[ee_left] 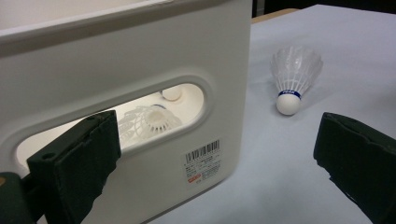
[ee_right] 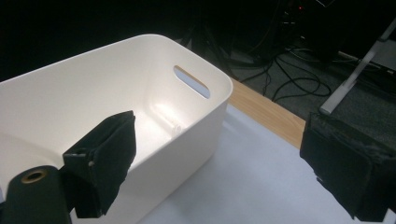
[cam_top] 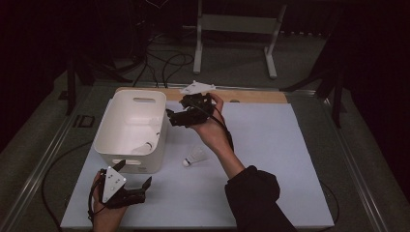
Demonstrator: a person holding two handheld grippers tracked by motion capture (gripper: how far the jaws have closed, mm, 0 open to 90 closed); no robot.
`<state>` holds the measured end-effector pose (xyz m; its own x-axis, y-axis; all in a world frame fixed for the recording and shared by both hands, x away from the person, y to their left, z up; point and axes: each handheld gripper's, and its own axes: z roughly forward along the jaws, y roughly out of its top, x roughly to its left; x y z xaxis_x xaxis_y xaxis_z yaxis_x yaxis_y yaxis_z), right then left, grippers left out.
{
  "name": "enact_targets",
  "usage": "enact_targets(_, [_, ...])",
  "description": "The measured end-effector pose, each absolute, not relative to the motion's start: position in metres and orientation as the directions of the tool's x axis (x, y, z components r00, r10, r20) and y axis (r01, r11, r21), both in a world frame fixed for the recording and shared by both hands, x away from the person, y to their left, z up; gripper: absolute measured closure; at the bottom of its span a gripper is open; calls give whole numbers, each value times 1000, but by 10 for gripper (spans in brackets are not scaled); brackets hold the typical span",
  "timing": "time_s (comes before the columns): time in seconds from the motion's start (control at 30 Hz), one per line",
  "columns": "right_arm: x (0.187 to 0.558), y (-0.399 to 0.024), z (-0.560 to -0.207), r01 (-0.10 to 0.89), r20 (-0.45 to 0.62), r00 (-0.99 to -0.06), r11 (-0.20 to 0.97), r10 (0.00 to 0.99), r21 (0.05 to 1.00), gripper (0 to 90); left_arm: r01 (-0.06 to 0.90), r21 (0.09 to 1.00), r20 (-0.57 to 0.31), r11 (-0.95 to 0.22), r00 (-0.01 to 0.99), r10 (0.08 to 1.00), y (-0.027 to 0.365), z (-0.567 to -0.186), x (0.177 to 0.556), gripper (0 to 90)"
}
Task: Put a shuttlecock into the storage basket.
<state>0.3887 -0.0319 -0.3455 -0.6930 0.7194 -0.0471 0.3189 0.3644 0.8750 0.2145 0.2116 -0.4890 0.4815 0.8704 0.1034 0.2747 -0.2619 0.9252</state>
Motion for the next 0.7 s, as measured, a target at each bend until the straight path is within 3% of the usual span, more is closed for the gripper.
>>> enact_targets(0.7, [387, -57, -365, 358, -52, -682, 395, 729, 846, 90, 273, 926, 103, -261, 482, 870, 211, -489, 214, 10])
